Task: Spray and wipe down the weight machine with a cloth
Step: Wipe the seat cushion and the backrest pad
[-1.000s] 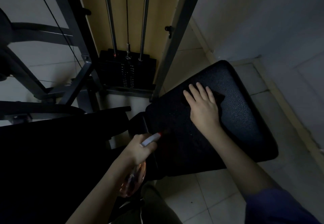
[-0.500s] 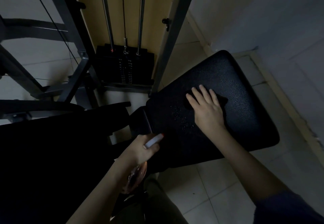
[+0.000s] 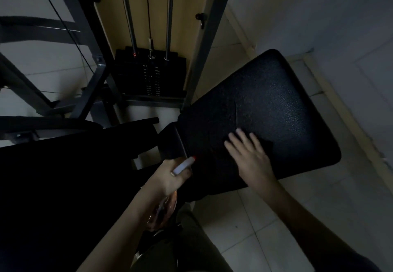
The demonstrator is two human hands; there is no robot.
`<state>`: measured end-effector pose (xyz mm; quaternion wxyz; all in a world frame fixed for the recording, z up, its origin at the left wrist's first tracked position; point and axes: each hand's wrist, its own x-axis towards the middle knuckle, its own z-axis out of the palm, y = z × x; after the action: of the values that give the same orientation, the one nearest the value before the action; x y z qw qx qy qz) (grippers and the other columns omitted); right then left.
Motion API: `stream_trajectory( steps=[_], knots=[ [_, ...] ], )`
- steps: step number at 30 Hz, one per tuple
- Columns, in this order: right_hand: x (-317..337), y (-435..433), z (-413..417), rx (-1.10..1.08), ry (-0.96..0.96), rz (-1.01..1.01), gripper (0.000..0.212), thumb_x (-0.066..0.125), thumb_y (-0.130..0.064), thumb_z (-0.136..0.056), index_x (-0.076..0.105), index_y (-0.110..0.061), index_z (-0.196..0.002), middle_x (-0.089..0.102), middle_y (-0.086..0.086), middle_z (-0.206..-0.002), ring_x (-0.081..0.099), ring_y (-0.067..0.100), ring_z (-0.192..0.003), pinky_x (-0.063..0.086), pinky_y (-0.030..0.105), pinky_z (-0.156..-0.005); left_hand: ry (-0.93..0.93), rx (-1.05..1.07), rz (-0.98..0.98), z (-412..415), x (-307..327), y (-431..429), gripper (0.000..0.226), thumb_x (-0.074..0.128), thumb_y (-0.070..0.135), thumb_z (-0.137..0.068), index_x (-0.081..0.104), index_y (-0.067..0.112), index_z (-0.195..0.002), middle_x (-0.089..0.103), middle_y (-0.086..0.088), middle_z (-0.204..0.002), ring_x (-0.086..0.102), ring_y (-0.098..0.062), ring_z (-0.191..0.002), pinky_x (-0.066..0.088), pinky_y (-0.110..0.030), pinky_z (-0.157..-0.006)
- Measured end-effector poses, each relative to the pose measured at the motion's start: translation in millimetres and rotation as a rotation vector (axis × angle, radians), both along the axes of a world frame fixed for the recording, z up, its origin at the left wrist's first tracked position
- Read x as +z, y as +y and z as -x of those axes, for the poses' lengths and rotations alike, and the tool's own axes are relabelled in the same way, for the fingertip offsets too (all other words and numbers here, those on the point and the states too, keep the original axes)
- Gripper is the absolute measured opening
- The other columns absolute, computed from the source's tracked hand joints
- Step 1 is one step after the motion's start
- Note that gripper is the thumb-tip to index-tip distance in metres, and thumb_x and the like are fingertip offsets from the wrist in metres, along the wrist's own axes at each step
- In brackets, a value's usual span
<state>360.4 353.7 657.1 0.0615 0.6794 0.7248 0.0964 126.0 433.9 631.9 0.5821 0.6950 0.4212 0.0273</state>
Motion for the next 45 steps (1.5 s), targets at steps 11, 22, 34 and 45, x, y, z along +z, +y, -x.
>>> stream_trajectory(
  steps=[11, 22, 34, 45],
  knots=[
    [-42, -13, 35, 0.026, -0.029, 0.109, 0.056, 0.059, -0.001, -0.069, 0.060, -0.010, -0.125, 0.053, 0.011, -0.136, 0.045, 0.029, -0.130, 0.024, 0.043, -0.108, 0.002, -0.026, -0.045, -2, -2, -11, 0.036, 0.051, 0.016, -0.096, 0.055, 0.019, -0.131, 0.059, 0.005, -0.097, 0.056, -0.002, -0.082, 0.040, -0.002, -0.065],
    [2, -23, 7, -0.320, -0.053, -0.142, 0.056, 0.041, -0.001, -0.082, 0.048, -0.011, -0.136, 0.040, 0.012, -0.147, 0.025, 0.030, -0.137, 0.011, 0.047, -0.113, -0.025, 0.016, 0.049, 1, -3, -16, 0.031, 0.053, 0.017, -0.096, 0.059, 0.026, -0.125, 0.058, 0.006, -0.094, 0.056, -0.001, -0.078, 0.042, -0.005, -0.065],
    [-64, -44, 49, 0.080, -0.091, 0.212, 0.044, 0.056, -0.008, -0.075, 0.066, -0.013, -0.118, 0.054, 0.010, -0.135, 0.046, 0.028, -0.129, 0.024, 0.043, -0.108, -0.014, 0.053, 0.016, 9, -10, -17, 0.026, 0.056, 0.015, -0.094, 0.059, 0.025, -0.117, 0.058, 0.013, -0.092, 0.056, -0.001, -0.084, 0.040, -0.001, -0.064],
    [-27, 54, 37, -0.254, -0.079, -0.078, 0.062, 0.056, -0.005, -0.073, 0.051, -0.011, -0.134, 0.043, 0.011, -0.145, 0.036, 0.031, -0.136, 0.011, 0.046, -0.113, -0.001, 0.107, 0.042, 6, -12, -9, 0.031, 0.054, 0.013, -0.094, 0.057, 0.021, -0.124, 0.058, 0.008, -0.086, 0.057, -0.002, -0.074, 0.043, -0.006, -0.062]
  ],
)
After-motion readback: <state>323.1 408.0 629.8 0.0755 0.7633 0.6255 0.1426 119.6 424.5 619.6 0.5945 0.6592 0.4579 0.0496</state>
